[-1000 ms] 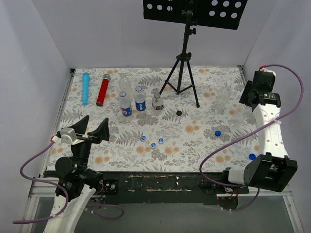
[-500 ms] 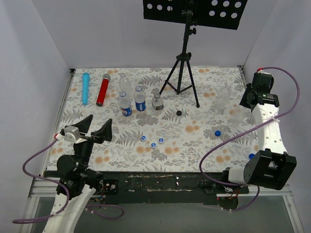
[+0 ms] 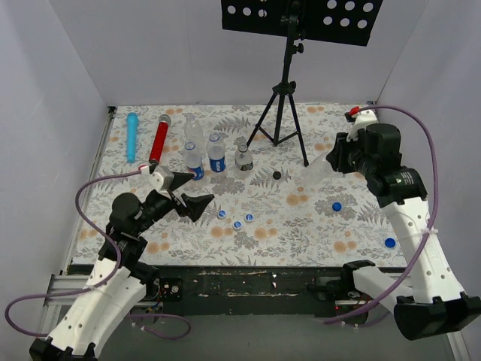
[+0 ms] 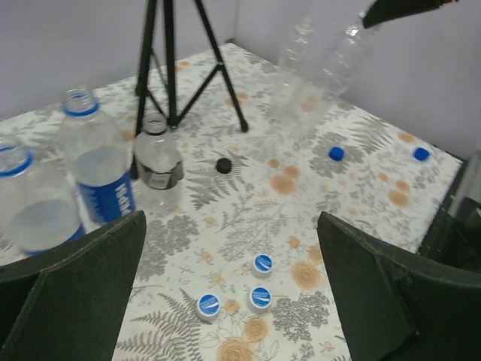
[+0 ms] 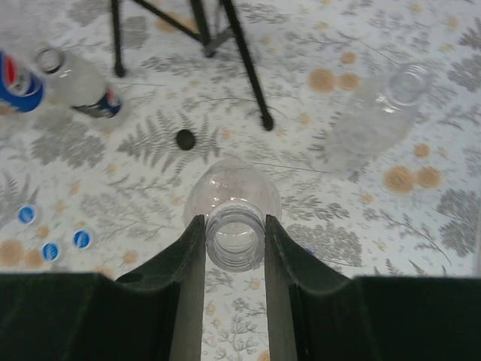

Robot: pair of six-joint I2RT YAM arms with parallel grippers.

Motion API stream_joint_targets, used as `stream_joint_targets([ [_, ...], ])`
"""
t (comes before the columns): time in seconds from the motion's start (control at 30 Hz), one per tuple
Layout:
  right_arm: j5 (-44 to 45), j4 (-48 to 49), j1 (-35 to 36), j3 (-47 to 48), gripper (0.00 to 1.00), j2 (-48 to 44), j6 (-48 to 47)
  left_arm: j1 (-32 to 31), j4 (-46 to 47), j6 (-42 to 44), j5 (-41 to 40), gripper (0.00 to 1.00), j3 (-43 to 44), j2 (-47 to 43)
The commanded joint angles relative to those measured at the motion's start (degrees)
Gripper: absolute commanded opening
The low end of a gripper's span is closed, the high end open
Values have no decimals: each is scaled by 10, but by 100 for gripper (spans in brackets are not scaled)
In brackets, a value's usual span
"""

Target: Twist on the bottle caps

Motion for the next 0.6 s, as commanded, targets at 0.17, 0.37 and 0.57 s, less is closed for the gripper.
stream_joint_targets([
  [0.17, -206, 46, 183, -34, 1, -59, -27, -11, 19, 72, 265, 98, 80, 134],
  [0.37, -221, 134, 338, -66, 1, -41, -39, -32, 86, 72, 307, 98, 30, 125],
  [0.57, -234, 185, 425, -63, 1, 4, -58, -32, 139, 52, 336, 98, -31, 97],
])
